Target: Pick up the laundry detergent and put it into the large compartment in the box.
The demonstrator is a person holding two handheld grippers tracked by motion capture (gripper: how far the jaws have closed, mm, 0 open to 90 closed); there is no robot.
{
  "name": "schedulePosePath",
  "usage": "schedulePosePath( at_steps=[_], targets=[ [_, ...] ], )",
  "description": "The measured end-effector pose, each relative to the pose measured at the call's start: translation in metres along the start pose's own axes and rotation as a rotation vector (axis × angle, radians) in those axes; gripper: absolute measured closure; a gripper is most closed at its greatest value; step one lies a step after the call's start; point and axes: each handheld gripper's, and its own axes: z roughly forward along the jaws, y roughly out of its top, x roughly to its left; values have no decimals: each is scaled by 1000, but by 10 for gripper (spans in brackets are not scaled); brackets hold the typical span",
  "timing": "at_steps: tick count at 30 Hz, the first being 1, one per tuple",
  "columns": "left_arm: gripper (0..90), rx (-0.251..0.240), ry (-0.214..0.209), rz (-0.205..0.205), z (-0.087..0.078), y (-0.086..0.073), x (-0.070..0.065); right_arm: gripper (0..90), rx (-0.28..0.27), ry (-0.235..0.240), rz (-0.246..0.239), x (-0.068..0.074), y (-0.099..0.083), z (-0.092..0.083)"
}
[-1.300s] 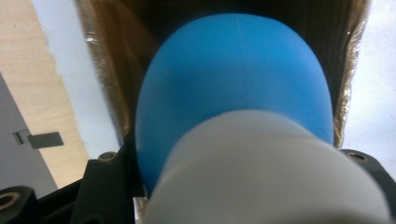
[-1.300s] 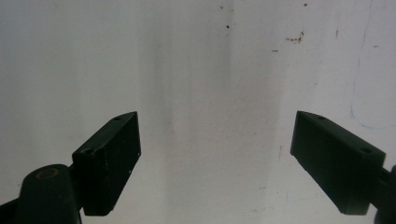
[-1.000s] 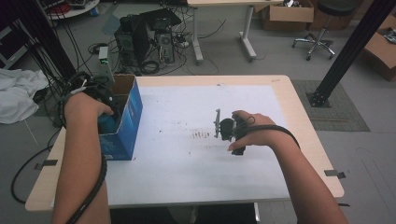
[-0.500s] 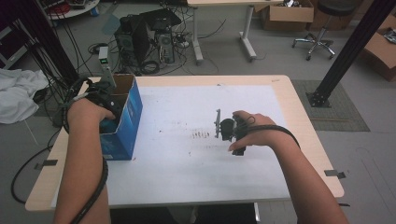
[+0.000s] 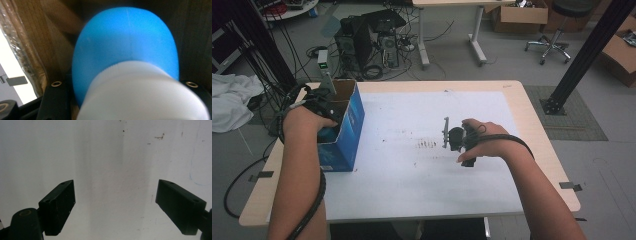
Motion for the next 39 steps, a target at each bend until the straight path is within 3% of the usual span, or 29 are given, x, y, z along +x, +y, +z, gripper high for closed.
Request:
schedulePosePath(
  at_steps=[6,17,24,28,39],
  targets=[
    [338,-9,7,12,-4,-1,-2,163,-1,-4,-1,1,1,-1],
    [338,-10,19,20,-11,-2,-7,163,-4,-5,-3,1,1,-2],
    [318,-24,47,35,-28,-3,-10,163,-2,-4,-12,1,4,0],
    [294,-43,35,27,-35,-4,-10,162,-2,-4,-10,1,4,-1],
    [233,-60,50,12,-52,-6,-8,162,3,-1,-13,0,6,-1]
  ],
)
